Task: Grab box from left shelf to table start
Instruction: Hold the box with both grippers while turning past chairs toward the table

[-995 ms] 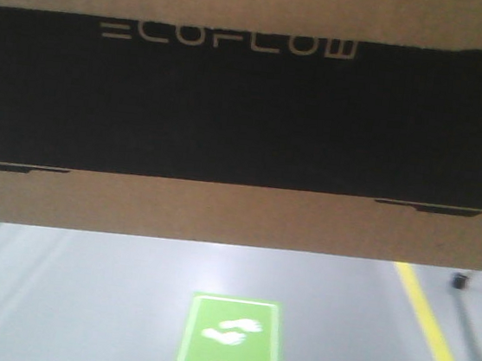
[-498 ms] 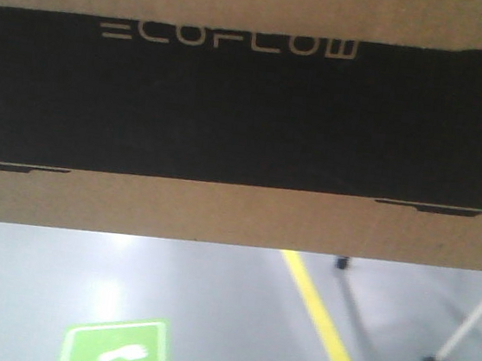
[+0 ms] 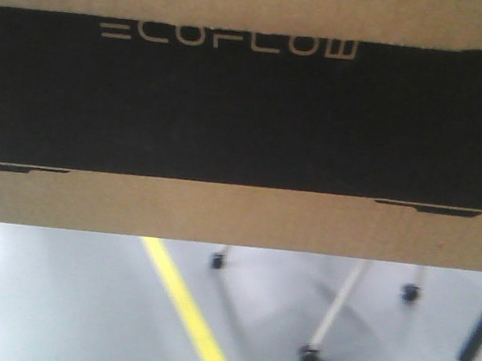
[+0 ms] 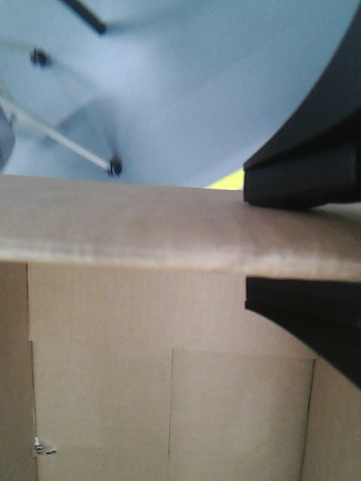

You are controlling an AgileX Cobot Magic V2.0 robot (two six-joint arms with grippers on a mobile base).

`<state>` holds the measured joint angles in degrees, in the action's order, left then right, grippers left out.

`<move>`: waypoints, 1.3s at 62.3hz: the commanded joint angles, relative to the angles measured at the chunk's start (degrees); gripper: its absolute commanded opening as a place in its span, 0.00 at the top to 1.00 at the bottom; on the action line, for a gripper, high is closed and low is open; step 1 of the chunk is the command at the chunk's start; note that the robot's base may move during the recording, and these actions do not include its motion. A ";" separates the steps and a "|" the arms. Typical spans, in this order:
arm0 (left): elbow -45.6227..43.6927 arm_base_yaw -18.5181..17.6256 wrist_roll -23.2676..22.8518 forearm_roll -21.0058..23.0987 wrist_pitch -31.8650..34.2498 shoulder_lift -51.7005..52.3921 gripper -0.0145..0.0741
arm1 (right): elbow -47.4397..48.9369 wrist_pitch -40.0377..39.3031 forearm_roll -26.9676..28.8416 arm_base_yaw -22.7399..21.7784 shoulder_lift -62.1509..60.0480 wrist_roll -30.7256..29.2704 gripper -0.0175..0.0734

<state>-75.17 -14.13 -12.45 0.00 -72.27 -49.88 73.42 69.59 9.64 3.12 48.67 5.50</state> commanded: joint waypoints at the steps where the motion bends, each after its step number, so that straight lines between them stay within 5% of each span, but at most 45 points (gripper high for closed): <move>1: -2.24 0.06 -1.39 1.57 6.08 0.81 0.86 | 1.63 -6.09 -2.21 -0.28 -0.38 -0.48 0.75; 81: -2.24 0.06 -1.39 1.57 6.08 0.81 0.86 | 1.63 -6.09 -2.21 -0.28 -0.38 -0.48 0.75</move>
<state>-75.17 -14.13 -12.45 0.00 -72.27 -49.88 73.42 69.85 9.53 3.12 48.67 5.50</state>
